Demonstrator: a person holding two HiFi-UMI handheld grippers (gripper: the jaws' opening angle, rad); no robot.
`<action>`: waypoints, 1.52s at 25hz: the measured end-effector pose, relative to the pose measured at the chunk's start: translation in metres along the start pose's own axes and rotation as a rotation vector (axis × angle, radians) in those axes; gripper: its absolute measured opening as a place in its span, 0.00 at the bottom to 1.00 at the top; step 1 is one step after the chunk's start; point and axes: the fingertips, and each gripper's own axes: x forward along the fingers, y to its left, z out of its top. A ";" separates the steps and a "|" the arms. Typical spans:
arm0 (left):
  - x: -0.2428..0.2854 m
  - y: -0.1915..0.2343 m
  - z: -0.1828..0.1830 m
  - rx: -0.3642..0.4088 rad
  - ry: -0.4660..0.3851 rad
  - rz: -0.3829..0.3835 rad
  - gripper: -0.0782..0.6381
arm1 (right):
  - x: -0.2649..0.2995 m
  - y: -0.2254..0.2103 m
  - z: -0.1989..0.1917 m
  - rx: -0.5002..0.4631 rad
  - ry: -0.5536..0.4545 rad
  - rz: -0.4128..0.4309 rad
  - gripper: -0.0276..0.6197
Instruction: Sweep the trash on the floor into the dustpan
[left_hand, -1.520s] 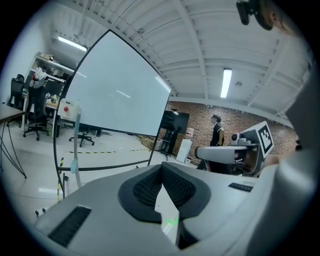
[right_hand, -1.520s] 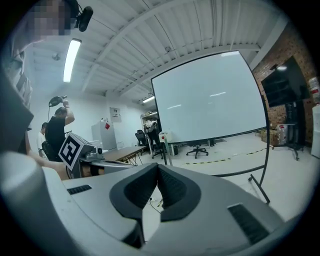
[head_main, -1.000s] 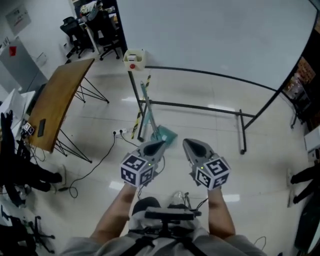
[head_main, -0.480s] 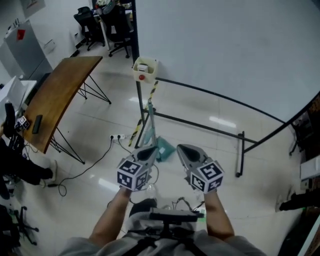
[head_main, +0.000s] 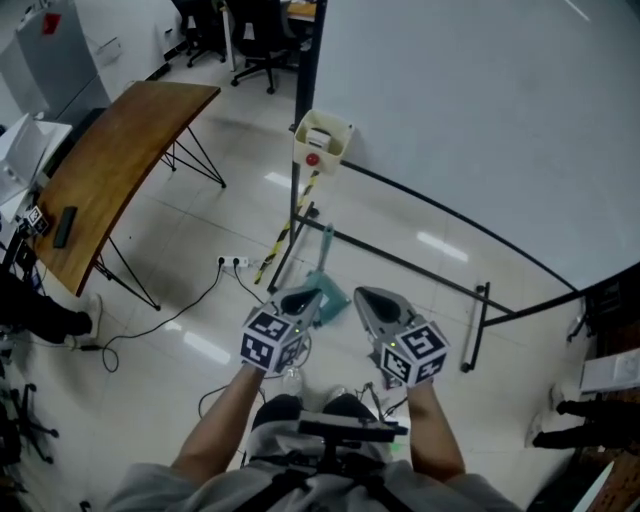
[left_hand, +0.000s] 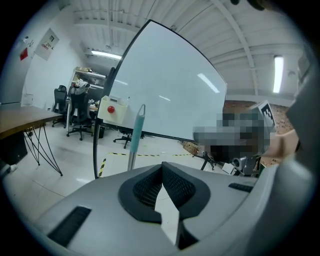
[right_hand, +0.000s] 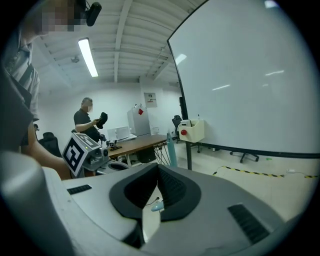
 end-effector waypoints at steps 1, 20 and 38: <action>0.003 0.003 0.000 -0.004 0.005 0.007 0.12 | 0.004 -0.001 0.002 0.009 -0.001 0.021 0.04; 0.088 0.074 -0.096 -0.016 0.278 0.185 0.37 | 0.072 -0.062 -0.034 -0.004 0.147 0.197 0.15; 0.151 0.102 -0.148 -0.020 0.433 0.207 0.31 | 0.068 -0.090 -0.041 0.018 0.205 0.170 0.15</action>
